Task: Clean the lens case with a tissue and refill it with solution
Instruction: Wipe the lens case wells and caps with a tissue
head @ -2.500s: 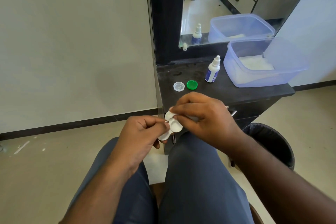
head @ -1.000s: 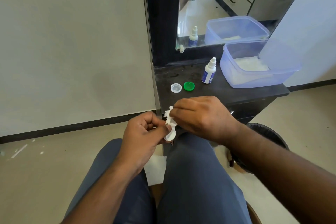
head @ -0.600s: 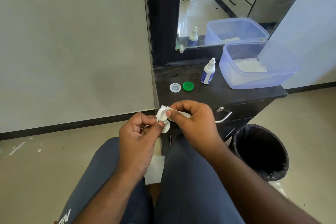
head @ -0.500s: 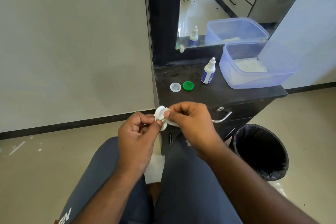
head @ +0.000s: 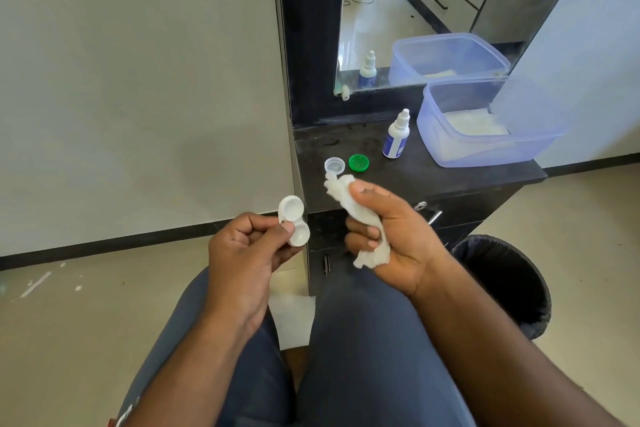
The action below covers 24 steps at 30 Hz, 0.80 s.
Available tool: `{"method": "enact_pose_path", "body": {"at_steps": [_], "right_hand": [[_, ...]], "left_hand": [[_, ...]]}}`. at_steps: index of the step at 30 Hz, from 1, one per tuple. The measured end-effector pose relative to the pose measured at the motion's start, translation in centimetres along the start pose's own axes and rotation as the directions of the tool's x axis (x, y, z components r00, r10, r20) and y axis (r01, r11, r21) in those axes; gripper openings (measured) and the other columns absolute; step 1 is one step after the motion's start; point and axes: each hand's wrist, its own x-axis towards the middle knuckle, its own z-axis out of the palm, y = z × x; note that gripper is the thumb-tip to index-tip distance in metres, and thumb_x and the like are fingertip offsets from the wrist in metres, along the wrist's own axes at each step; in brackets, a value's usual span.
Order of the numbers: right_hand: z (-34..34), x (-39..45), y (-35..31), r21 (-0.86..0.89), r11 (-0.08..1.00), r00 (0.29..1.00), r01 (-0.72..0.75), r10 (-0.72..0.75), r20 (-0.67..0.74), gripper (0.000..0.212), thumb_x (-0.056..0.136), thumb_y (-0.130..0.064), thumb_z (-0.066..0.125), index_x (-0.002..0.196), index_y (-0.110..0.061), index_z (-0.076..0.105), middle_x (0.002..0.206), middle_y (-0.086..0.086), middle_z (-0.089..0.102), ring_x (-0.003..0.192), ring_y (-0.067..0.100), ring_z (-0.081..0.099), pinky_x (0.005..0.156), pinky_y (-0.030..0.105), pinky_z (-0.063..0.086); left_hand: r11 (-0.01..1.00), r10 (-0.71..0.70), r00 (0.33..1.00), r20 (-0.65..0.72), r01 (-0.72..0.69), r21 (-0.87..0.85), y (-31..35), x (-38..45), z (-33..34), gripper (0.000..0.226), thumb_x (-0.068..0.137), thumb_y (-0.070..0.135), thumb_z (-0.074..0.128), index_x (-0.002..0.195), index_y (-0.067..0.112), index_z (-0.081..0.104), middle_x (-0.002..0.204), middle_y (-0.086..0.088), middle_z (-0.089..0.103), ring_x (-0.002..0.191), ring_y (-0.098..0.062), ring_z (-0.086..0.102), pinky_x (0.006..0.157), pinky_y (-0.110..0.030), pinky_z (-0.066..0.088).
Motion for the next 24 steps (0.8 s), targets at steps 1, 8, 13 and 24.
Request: {"method": "enact_pose_path", "body": {"at_steps": [1, 8, 13, 24], "right_hand": [[-0.2, 0.1, -0.3, -0.087, 0.995, 0.998, 0.048, -0.052, -0.041, 0.009, 0.085, -0.012, 0.059, 0.09, -0.009, 0.066, 0.069, 0.003, 0.063, 0.037, 0.005, 0.032, 0.034, 0.015, 0.026], [0.7, -0.5, 0.4, -0.762, 0.595, 0.925, 0.258, -0.379, 0.017, 0.008, 0.084, -0.012, 0.068, 0.083, -0.018, 0.073, 0.081, -0.001, 0.073, 0.077, 0.013, 0.067, 0.075, 0.031, 0.057], [0.6, -0.7, 1.3, -0.78, 0.57, 0.902, 0.257, -0.431, -0.018, 0.006, 0.085, -0.013, 0.067, 0.088, -0.016, 0.073, 0.084, -0.001, 0.073, 0.08, 0.012, 0.068, 0.078, 0.031, 0.058], [0.2, -0.1, 0.3, -0.867, -0.059, 0.813, 0.494, -0.322, 0.485, 0.013, 0.086, -0.011, 0.065, 0.097, -0.014, 0.071, 0.097, -0.002, 0.058, 0.087, 0.011, 0.058, 0.076, 0.025, 0.051]], "left_hand": [[0.998, -0.052, 0.998, 0.031, 0.053, -0.028, 0.2, 0.0, -0.1, 0.01, 0.08, -0.003, 0.068, 0.073, 0.003, 0.064, 0.081, -0.016, 0.072, 0.083, -0.034, 0.071, 0.069, -0.036, 0.06], [0.993, -0.11, 0.988, 0.105, 0.105, 0.055, 0.8, -0.4, 0.3, 0.004, 0.08, 0.004, 0.069, 0.08, 0.006, 0.073, 0.088, -0.015, 0.074, 0.086, -0.034, 0.072, 0.072, -0.041, 0.06], [0.994, -0.044, 0.996, 0.082, 0.036, 0.1, 0.8, -0.7, 0.5, 0.012, 0.079, 0.004, 0.07, 0.074, 0.013, 0.075, 0.082, -0.01, 0.075, 0.078, -0.027, 0.072, 0.066, -0.033, 0.058], [0.937, 0.015, 0.982, 0.19, -0.08, 0.341, 0.9, -0.8, 0.4, 0.005, 0.078, 0.007, 0.074, 0.077, 0.011, 0.076, 0.071, -0.008, 0.074, 0.068, -0.023, 0.07, 0.069, -0.038, 0.06]]}}
